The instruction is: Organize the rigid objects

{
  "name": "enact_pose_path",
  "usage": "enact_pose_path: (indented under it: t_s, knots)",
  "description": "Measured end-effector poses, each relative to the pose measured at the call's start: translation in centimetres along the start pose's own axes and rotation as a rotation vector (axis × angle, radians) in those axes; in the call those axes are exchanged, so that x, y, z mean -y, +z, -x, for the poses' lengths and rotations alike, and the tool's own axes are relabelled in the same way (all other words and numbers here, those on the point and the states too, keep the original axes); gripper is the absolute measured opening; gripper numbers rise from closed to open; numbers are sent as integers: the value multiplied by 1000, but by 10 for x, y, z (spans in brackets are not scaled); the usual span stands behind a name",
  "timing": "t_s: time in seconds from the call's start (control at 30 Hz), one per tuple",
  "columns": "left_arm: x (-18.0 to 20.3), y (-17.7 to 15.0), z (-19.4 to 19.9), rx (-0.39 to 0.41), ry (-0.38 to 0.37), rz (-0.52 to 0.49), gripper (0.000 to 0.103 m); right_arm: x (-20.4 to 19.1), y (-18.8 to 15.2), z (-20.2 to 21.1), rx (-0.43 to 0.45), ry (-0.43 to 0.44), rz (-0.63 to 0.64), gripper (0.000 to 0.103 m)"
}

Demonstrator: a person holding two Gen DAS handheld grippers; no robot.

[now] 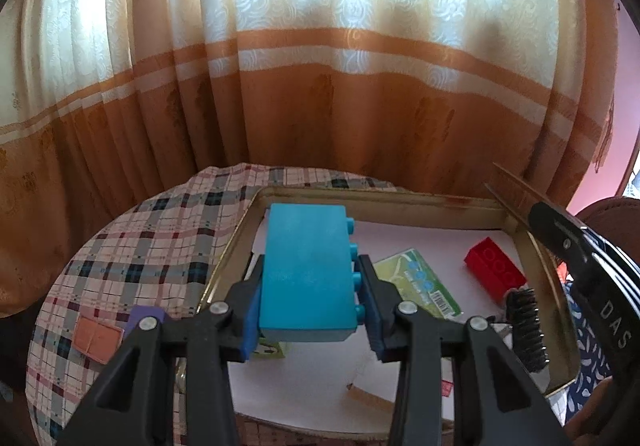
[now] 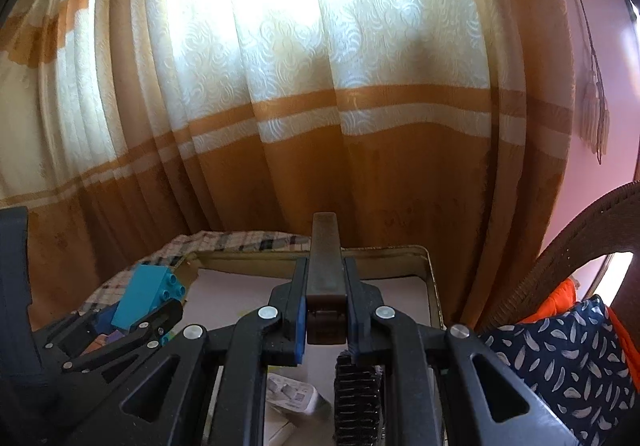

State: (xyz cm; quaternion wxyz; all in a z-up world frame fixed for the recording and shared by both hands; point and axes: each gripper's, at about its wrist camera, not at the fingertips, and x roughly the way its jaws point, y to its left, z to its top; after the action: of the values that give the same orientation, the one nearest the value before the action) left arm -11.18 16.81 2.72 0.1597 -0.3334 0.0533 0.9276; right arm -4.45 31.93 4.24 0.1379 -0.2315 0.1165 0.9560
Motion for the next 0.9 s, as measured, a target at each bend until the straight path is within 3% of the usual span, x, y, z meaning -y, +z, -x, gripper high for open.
enact_pose_path:
  t_s: [0.67,0.9]
  knots:
    - [10,5,-37,-84,61,-38,41,-1,-12,-32,-106,-7,2,17]
    - [22,3,-41,-81,36,-83,41,-2,-17,-37,-125,-11,5,17]
